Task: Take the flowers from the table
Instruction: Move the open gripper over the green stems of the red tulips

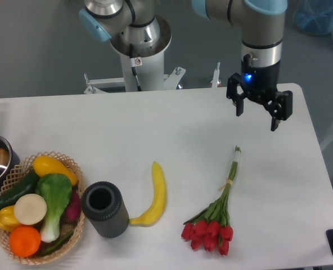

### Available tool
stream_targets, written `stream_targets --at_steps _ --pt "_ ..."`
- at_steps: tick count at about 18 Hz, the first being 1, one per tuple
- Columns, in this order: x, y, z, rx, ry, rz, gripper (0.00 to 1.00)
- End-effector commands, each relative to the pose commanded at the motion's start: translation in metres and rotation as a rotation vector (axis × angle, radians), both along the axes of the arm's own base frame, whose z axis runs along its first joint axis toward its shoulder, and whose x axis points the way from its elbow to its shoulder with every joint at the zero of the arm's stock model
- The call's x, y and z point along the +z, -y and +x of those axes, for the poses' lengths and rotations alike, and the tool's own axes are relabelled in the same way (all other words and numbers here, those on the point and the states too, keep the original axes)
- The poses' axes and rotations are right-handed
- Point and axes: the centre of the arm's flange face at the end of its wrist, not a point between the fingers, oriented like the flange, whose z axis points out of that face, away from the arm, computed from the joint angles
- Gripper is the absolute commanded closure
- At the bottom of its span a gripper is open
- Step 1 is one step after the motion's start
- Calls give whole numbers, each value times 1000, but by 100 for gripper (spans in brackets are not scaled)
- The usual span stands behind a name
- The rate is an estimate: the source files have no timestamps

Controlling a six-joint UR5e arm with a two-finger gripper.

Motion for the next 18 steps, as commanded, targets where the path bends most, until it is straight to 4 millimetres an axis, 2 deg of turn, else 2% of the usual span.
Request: stream_targets --at_steps 4,8,15,18 --pt "-11 16 -19 32 15 2 0" --pt "-29 22 -21 35 52 57 0" --pt "-69 16 -25 142 106 124 0" --pt "-97 5 -32 203 188 150 0"
